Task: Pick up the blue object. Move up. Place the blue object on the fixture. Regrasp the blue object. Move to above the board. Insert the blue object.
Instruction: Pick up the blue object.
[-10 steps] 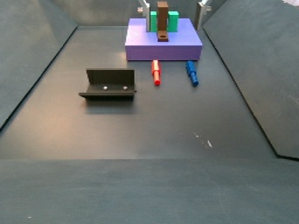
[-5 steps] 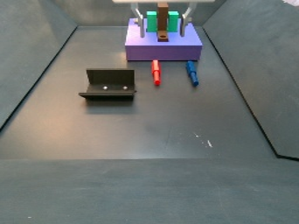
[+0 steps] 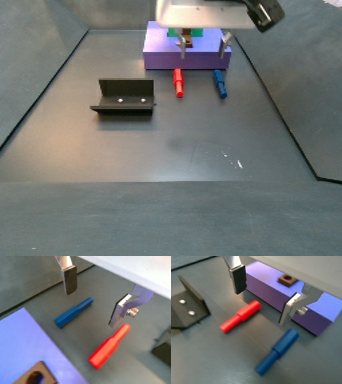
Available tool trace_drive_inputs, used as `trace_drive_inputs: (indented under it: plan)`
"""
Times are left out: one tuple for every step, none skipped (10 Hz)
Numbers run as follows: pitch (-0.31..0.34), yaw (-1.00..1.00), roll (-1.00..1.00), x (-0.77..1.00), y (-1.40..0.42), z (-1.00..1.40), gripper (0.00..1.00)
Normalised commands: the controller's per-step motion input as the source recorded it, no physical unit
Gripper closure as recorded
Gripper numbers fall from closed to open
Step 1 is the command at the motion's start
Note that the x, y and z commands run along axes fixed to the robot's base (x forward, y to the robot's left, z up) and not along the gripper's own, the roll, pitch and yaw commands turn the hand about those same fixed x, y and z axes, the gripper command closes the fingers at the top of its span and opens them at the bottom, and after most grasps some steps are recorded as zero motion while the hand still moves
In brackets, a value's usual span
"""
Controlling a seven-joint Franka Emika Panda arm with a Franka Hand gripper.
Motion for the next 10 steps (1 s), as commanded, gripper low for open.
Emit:
trace_drive_inputs:
  plan:
    - [-0.190, 0.00, 0.00, -0.28, -0.34, -0.59, 0.00]
    - [-0.137, 0.00, 0.09, -0.21, -0.34, -0.59, 0.00]
    - [-0.124, 0.00, 0.18, -0.25, -0.34, -0.50, 0.00]
    - [-0.041, 0.00, 0.19, -0.11, -0.24, -0.40, 0.00]
    - [-0.019, 0.00, 0.22, -0.15, -0.12, -0.27, 0.00]
    - [-0.016, -0.05, 0.15, -0.15, 0.00, -0.22, 0.00]
    - [0.000, -0.07, 0.10, -0.13, 0.05, -0.11, 0.00]
    - [-0.004, -0.11, 0.08, -0.18, 0.03, -0.09, 0.00]
    - [-0.009, -0.12, 0.08, -0.19, 0.03, -0.12, 0.00]
    - [-0.067, -0.08, 0.02, -0.22, 0.00, -0.20, 0.00]
